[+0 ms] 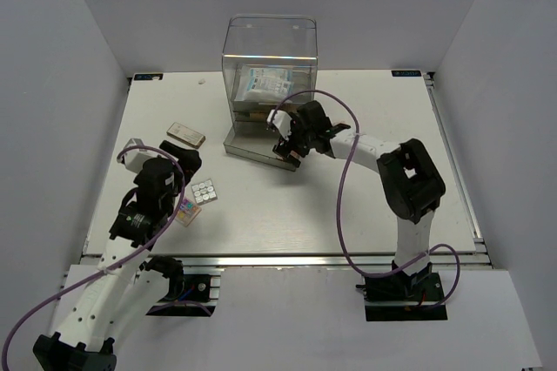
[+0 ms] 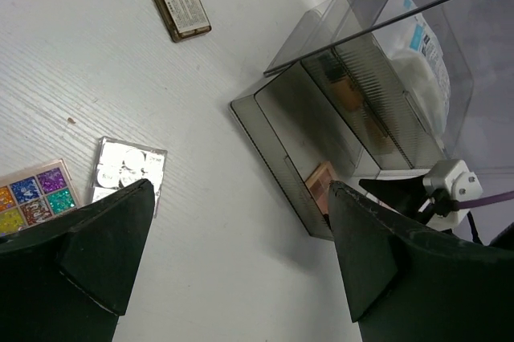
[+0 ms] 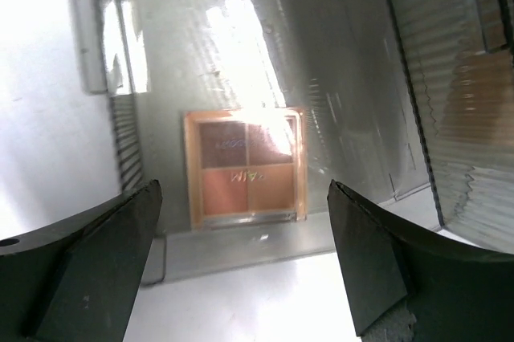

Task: Organize the makeup

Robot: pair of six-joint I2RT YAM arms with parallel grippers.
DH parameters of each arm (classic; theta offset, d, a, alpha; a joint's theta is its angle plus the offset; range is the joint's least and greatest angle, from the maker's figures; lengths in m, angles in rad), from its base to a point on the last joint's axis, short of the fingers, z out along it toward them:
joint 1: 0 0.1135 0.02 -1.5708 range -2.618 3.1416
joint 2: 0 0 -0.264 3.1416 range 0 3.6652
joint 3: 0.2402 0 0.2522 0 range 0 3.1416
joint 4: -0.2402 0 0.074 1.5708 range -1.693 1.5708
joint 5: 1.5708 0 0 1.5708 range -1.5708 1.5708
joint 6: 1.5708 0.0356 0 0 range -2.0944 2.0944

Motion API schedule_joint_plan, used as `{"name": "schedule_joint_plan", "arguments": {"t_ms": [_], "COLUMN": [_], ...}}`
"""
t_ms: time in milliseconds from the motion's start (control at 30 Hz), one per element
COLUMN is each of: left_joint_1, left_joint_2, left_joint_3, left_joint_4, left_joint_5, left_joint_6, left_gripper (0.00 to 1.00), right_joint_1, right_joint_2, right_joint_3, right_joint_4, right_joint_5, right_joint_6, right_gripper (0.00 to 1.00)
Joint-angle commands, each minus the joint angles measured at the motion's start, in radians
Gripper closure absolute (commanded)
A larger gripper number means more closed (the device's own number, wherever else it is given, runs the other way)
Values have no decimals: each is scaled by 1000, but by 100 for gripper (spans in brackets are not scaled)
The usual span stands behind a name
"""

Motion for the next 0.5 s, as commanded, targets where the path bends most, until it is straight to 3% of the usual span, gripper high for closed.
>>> {"name": "schedule_joint_plan", "arguments": {"t_ms": [0, 200, 300, 467], "left_joint_1": [5, 5, 5, 5], "left_joint_2": [9, 47, 61, 78], "left_joint_3": [20, 43, 52, 75], "left_joint_4": [23, 35, 31, 23], "left_joint_5": [26, 49, 58, 67], "left_joint_6": [-8, -2, -2, -5], "left_gripper": [2, 2, 2, 2], "right_joint_1": [5, -42, -92, -224], "right_joint_2": [-114, -327, -412, -412], "right_joint_3": [-4, -125, -222, -201], "right_joint_4": [-51, 50, 171, 83], "right_joint_5": [-83, -211, -221, -234], "right_joint_6": [-37, -112, -4, 289], "right_gripper": [11, 11, 11, 14]}}
